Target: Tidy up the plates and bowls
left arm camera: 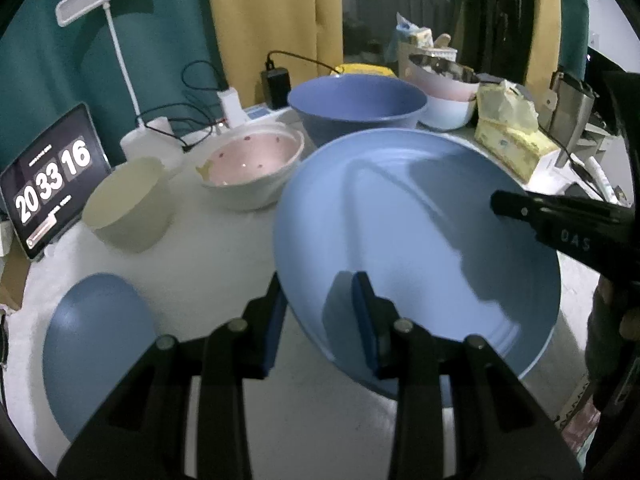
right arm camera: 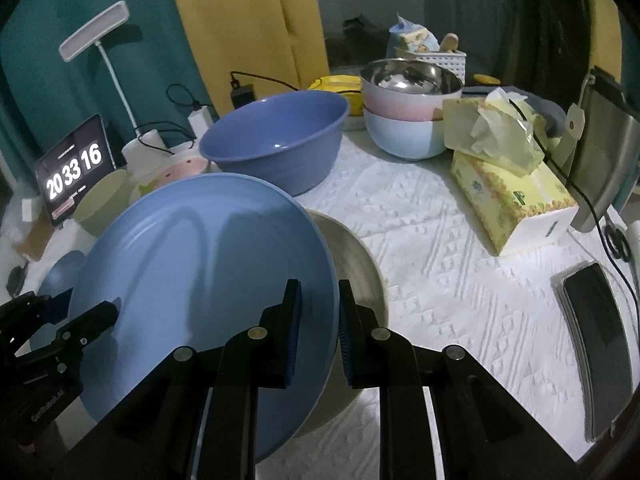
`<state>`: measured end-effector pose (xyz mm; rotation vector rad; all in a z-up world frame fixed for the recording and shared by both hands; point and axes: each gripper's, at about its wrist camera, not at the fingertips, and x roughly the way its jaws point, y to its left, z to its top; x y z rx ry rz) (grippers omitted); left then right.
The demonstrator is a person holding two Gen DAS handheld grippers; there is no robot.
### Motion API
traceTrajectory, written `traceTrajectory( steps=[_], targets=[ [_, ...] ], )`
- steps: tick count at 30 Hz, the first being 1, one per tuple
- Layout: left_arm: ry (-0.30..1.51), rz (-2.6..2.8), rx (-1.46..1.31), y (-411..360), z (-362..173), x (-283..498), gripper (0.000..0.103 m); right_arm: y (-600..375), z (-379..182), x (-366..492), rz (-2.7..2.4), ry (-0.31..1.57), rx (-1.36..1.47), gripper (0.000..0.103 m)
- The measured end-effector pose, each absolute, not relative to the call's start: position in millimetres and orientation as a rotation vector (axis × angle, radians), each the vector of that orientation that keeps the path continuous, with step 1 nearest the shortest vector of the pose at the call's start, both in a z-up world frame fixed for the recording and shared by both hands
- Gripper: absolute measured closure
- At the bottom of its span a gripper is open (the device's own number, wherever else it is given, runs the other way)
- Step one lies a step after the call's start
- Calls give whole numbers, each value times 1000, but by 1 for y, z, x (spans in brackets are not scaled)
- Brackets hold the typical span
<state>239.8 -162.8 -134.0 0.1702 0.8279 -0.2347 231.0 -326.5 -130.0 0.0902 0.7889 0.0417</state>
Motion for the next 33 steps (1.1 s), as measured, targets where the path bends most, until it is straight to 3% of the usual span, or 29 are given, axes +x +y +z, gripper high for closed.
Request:
traceTrajectory(
  steps=[21, 25, 33],
  targets=[
    [895, -235, 222, -191, -159, 265, 67, -351, -159, 254, -23, 821, 72, 83],
    [918, -230, 223, -185, -165, 264, 67, -344, -162, 255, -23, 826, 56, 77],
    [919, -215, 216, -174, -165, 260, 67, -332, -163, 252, -13, 834, 51, 76]
  ],
)
